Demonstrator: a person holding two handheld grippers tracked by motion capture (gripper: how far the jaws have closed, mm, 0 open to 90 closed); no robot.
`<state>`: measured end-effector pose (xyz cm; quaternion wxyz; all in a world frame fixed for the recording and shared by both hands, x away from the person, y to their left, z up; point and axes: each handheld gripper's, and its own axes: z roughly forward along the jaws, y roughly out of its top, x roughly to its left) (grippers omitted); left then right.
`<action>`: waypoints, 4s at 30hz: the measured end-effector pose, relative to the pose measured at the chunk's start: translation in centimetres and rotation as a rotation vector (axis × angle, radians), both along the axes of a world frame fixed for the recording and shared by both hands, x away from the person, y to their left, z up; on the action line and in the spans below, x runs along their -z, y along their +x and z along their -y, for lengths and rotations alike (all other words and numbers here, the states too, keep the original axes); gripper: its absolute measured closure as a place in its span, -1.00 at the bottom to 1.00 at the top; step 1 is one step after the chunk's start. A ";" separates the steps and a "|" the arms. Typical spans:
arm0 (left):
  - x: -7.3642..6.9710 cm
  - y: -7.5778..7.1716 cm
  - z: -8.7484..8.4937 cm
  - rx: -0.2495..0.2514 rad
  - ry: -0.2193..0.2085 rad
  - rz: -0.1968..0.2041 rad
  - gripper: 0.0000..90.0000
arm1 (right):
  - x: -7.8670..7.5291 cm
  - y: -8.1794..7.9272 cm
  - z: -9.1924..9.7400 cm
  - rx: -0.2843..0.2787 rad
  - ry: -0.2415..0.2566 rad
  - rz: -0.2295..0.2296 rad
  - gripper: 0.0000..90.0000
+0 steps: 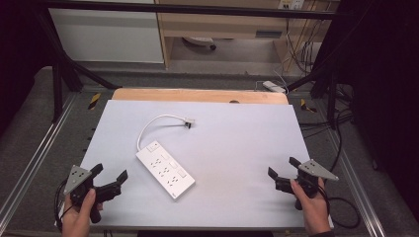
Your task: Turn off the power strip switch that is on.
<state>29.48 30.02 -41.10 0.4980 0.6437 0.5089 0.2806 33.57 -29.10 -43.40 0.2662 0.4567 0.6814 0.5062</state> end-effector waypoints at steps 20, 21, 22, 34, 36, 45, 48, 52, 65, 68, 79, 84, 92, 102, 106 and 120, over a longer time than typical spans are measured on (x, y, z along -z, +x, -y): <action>-0.1 0.0 0.2 0.007 0.040 0.005 -0.88 | -1.3 -0.3 -0.4 -0.072 0.056 0.015 -0.93; -0.1 0.1 0.4 0.016 0.050 -0.002 -0.88 | -1.3 -0.3 -0.6 -0.074 0.049 0.020 -0.94; -0.1 0.1 0.4 0.016 0.050 -0.002 -0.88 | -1.3 -0.3 -0.6 -0.074 0.049 0.020 -0.94; 0.1 0.1 0.6 0.020 0.070 -0.009 -0.88 | -3.2 -0.3 -3.1 -0.099 0.064 -0.025 -0.93; 0.1 0.1 0.6 0.025 0.078 -0.010 -0.88 | -3.5 -0.1 -3.5 -0.108 0.068 -0.030 -0.93; 0.3 0.1 0.9 0.041 0.094 -0.019 -0.88 | -5.1 1.4 -5.6 -0.113 0.070 -0.028 -0.92; 0.3 0.2 0.9 0.044 0.094 -0.019 -0.88 | -5.7 2.1 -6.3 -0.116 0.060 -0.035 -0.92; 0.3 0.2 1.0 0.050 0.096 -0.024 -0.88 | -6.4 2.5 -7.0 -0.132 0.047 -0.038 -0.92; 0.4 0.2 1.3 0.070 0.108 -0.027 -0.88 | -7.5 3.5 -8.8 -0.164 0.027 -0.047 -0.94; 0.4 0.2 1.3 0.069 0.112 -0.026 -0.88 | -7.5 3.6 -9.2 -0.172 0.019 -0.049 -0.94; 0.4 0.2 1.4 0.074 0.114 -0.029 -0.88 | -8.0 4.3 -10.9 -0.211 0.005 -0.061 -0.91; 0.5 0.2 1.4 0.075 0.117 -0.032 -0.88 | -8.3 4.6 -11.9 -0.230 -0.008 -0.068 -0.88; 0.5 0.2 1.4 0.077 0.115 -0.032 -0.88 | -8.4 5.0 -13.3 -0.255 -0.006 -0.070 -0.78; 0.5 0.2 1.5 0.082 0.118 -0.031 -0.88 | -8.4 5.2 -15.4 -0.303 -0.037 -0.055 -0.41; 0.5 0.2 1.5 0.084 0.119 -0.029 -0.88 | -8.2 5.2 -16.3 -0.318 -0.052 -0.051 -0.21; 0.5 0.1 1.6 0.090 0.122 -0.028 -0.88 | -7.2 5.0 -18.9 -0.396 -0.061 -0.040 0.41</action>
